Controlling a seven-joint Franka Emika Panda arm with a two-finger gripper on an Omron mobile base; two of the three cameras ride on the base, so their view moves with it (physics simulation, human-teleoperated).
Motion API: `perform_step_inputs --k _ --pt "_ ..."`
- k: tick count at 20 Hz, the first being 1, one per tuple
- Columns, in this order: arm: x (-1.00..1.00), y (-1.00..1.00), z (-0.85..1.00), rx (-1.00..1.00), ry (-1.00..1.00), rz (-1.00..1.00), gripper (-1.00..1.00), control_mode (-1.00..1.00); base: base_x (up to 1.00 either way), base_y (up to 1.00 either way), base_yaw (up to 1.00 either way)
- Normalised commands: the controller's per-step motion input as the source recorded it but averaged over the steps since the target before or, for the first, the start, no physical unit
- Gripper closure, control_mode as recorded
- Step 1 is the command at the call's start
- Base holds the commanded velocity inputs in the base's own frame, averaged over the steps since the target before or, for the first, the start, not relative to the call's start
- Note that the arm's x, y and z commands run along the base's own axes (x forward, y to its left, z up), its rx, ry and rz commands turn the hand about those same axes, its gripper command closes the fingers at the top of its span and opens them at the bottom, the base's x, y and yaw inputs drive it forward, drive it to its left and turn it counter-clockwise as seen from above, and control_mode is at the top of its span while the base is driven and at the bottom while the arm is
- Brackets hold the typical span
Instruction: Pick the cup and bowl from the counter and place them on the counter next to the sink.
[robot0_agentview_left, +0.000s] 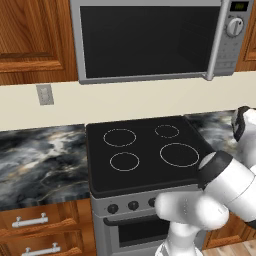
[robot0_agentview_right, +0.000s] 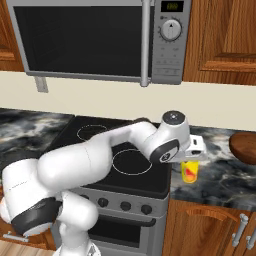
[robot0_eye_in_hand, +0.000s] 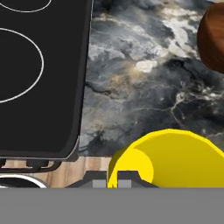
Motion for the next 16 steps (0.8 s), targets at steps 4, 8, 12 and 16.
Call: perform_step_inputs --k 4,8,12,16 --pt "-0.62 0.44 0.24 -0.04 0.00 0.00 1.00 -1.00 0.00 0.00 0.00" --pt "-0.52 0.59 0.09 0.00 -0.05 0.00 1.00 -1.00 0.00 0.00 0.00" --pt "-0.24 0.58 0.14 0.00 -0.05 0.00 1.00 -1.00 0.00 0.00 0.00" --pt "-0.11 0.61 0.20 0.00 -0.06 0.00 1.00 -1.00 0.00 0.00 0.00"
